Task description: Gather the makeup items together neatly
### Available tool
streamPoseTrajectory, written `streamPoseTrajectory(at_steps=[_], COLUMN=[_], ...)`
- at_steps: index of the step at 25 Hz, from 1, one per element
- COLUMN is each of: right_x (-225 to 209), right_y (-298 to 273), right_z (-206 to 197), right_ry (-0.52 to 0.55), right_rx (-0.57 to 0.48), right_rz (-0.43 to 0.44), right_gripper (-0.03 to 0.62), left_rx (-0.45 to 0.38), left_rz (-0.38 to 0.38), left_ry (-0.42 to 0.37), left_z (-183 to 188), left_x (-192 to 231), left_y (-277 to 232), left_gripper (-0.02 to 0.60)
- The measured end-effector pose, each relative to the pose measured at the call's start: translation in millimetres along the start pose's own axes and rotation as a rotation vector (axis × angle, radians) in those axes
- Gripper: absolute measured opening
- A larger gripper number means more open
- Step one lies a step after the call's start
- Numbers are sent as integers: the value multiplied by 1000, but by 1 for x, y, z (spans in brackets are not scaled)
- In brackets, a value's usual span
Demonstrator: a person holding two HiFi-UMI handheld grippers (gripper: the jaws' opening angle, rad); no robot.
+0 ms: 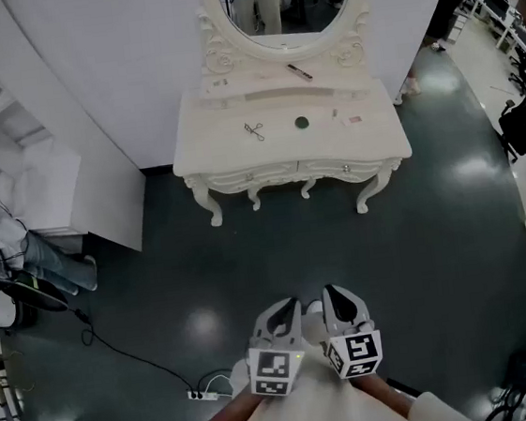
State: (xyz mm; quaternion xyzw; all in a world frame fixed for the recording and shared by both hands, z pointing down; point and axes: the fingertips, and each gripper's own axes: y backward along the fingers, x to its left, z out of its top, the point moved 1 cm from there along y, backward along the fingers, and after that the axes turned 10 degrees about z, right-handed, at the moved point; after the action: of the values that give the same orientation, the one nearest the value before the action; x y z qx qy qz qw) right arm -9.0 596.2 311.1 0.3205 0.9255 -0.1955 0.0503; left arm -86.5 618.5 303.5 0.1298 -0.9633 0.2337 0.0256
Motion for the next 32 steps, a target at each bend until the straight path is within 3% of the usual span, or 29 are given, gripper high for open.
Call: streamPoseTrajectory(at_steps=[4,14,20,26,32], right_x=[0,-41,-63,-90,-114], right_y=[3,2,8,14,20], right_z=[6,26,33,23,12], right_ry=[9,-61,-44,-76,-107], right_rx=[13,-35,-58,-55,-25], right_rz=[33,75,70,99,74], right_gripper=[2,3,3,3,3], left_rx=[17,14,22,55,74], left_rz=[13,39,48,88,71], left_ry=[34,-18,-24,26,6], left_z=[2,24,31,14,16], left_x=[-2,-26,-42,-50,-69], left_y=[-3,-28,-45,-62,-73], left_gripper=[9,9,11,9,9])
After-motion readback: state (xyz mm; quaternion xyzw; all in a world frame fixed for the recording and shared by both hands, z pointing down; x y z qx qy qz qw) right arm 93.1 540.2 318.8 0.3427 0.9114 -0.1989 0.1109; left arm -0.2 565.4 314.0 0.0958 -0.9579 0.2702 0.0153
